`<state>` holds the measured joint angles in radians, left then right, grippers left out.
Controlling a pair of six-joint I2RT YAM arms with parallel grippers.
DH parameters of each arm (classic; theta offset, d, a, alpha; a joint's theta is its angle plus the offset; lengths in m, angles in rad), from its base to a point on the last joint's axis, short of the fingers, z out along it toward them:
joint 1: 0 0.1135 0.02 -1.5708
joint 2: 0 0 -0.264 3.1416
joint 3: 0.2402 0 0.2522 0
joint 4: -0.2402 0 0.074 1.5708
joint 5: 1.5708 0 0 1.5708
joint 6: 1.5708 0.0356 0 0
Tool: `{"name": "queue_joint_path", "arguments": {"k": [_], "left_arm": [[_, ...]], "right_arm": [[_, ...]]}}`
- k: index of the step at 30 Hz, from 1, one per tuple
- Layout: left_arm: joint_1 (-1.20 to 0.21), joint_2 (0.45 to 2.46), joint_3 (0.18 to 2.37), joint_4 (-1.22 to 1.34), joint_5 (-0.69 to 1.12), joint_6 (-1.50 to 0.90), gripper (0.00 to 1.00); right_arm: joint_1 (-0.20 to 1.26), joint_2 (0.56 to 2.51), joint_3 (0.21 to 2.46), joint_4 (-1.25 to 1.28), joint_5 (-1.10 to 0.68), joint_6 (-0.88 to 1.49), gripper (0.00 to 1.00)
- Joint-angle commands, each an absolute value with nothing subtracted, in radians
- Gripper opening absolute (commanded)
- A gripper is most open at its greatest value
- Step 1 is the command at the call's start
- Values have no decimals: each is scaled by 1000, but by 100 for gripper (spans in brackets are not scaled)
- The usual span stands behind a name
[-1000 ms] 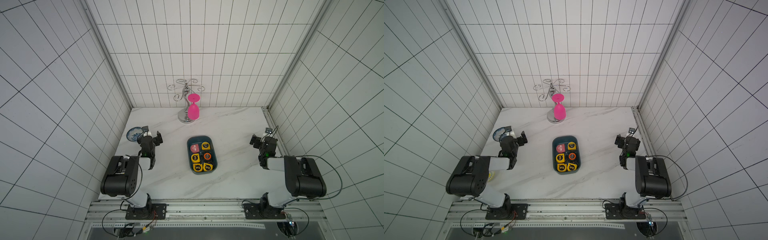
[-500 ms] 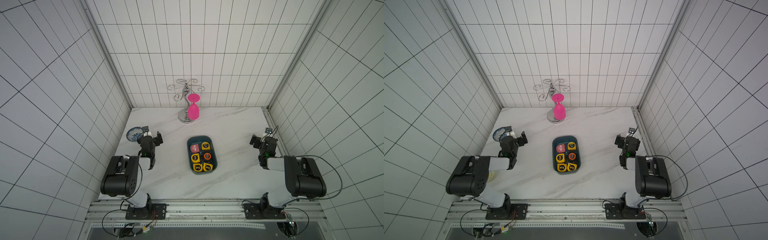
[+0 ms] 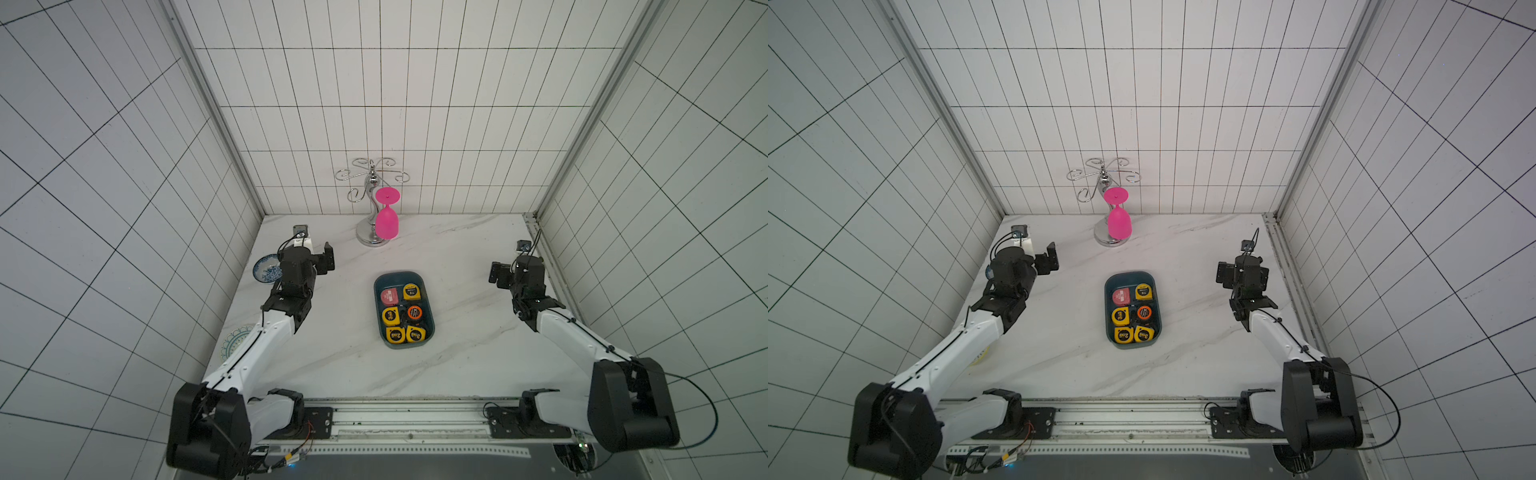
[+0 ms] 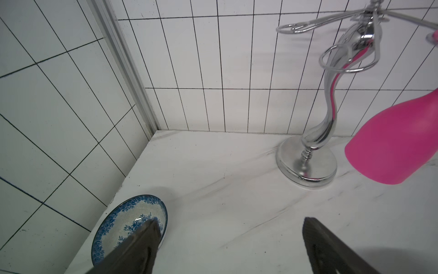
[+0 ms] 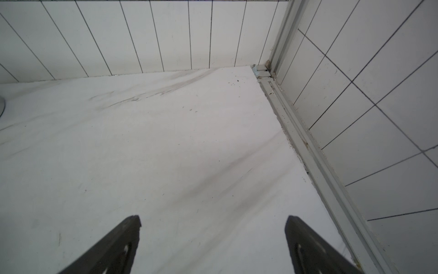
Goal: Take the tape measure out of the storage box
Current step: Adjust the storage box at the center of the board.
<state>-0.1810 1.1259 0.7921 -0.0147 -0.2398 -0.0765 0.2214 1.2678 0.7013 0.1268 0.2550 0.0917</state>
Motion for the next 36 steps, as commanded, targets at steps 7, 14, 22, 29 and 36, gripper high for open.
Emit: {"name": "queue_joint_path", "arguments": {"k": [7, 14, 22, 29, 36], "left_arm": [[-339, 1126, 867, -511, 2, -437, 98], [-491, 1327, 935, -616, 83, -553, 93], [-572, 1476, 991, -687, 89, -589, 87], [-581, 1571, 1038, -768, 84, -585, 85], [-592, 1632, 1074, -838, 58, -578, 84]], "right_arm": [[301, 1262, 969, -448, 45, 243, 99], [352, 1238, 981, -563, -88, 334, 99], [396, 1223, 968, -589, -96, 354, 99], [396, 1233, 982, -613, -100, 329, 99], [395, 1240, 985, -617, -100, 321, 99]]}}
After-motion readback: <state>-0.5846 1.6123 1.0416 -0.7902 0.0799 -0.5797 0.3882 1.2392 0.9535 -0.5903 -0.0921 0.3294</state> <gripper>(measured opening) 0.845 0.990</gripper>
